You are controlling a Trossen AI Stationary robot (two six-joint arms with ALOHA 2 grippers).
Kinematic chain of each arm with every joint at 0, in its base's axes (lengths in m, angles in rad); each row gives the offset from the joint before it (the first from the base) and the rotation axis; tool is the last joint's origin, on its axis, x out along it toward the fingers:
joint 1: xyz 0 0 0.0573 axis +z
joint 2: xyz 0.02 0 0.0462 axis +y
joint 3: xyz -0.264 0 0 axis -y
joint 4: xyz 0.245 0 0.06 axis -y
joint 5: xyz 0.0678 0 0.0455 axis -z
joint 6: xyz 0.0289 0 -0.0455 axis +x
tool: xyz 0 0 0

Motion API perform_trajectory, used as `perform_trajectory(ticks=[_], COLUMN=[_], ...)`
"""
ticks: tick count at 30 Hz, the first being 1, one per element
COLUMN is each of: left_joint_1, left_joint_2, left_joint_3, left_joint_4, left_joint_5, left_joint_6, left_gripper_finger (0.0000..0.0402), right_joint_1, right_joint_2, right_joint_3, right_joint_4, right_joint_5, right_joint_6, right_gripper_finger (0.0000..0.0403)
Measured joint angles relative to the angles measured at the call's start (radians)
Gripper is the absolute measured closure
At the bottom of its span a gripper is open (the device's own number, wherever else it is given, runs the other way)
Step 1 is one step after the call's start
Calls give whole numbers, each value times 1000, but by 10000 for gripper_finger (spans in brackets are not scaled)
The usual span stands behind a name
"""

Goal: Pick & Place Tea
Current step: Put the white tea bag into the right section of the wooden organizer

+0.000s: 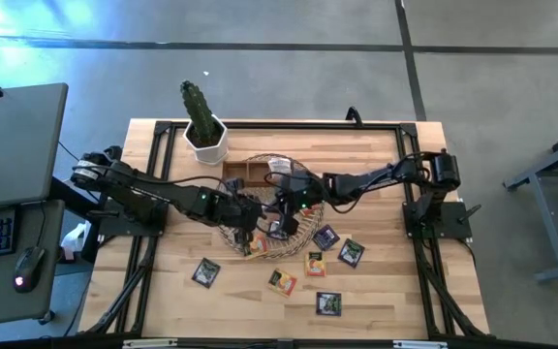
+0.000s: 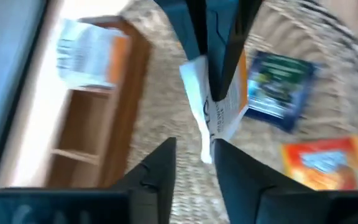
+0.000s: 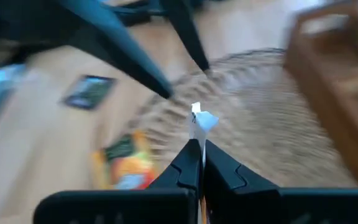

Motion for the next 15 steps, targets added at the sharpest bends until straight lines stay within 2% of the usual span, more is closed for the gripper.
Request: perform_trajectory(ticks=[4,8,15], left_joint_1=[0,0,0], left_joint_2=[-6,-10,7], left_joint_3=[0,0,0], left_joint_4=[-8,-4,-13], left_joint_5=[-115,-130,-49], left_joint_6=[-55,-68,-76], left_gripper_finger=[265,261,261], right_joint_1=[-40,-99,-192], right_joint_2=[0,0,0], right_joint_3=[0,0,0], right_joint_4=[-4,-8,-16], right_joint_5=[202,374,357], right_joint_6=[26,12,32], right_gripper_finger=[399,399,400])
